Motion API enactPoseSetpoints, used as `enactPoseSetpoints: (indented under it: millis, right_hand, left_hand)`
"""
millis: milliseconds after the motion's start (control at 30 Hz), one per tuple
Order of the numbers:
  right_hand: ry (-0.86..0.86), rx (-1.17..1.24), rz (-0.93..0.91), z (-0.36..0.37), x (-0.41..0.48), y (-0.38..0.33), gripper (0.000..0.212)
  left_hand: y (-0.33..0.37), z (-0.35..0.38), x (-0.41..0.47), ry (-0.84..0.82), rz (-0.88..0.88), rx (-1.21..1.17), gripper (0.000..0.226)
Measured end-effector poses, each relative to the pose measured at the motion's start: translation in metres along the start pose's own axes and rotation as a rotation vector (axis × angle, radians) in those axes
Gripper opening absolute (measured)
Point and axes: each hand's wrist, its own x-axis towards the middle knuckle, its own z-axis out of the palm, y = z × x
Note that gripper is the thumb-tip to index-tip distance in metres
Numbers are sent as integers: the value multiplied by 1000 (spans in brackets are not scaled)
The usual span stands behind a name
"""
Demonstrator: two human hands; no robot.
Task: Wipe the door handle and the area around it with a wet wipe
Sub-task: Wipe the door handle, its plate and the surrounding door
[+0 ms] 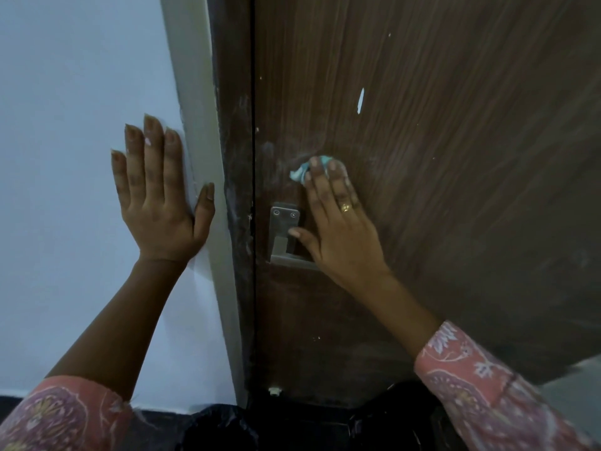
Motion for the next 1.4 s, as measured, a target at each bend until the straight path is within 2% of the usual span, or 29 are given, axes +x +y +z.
enactPoseSetpoints:
  millis: [67,167,267,367,467,633,700,800,900,967,1033,1100,1200,1300,1400]
  right_hand:
    - [-29,-34,5,6,-18,5,71]
    - [17,-71,216,2,-33,22,71]
    - [113,-9,381,-8,-14,22,72]
    - [71,93,292,-5,0,3,77]
    - [0,76,173,15,-27,5,72]
    - [110,121,522,6,-38,35,72]
    - [169,209,584,-5,-18,32,75]
    - [131,229,431,-6,-7,15,74]
    - [35,92,221,10,-26,14,69]
    - [43,47,298,11,-36,22,67]
    - [126,79,438,1,-28,26,66]
    - [211,128,469,-11,-4,22,66]
    - [175,202,265,-13,26,-2,66]
    - [55,129,30,5,15,-18,64]
    - [10,5,62,9,-3,-6,64]
  left_hand:
    - [0,0,0,2,-2,-2,66]
    - [0,0,0,-1,2,-7,71]
    - [1,-1,-1,3,17,-12,69]
    - [0,-1,-1,-7,10,-27,67]
    - [0,0,-3,-18,1,-35,68]
    - [-2,2,-4,-1,8,-32,69]
    - [-1,2,-5,-4,4,-35,68]
    - [-3,3,-6,-18,-13,-49,67]
    - [-4,3,-7,-23,-12,-55,66]
    - [-3,3,-6,-18,-18,-50,67]
    - [-2,2,-5,-11,-1,-35,68]
    - [-1,2,-3,-9,28,-22,67]
    - [-1,1,-1,-4,38,-17,67]
    - [-2,1,-1,2,24,-6,69]
    - [-2,1,-1,-1,32,11,70]
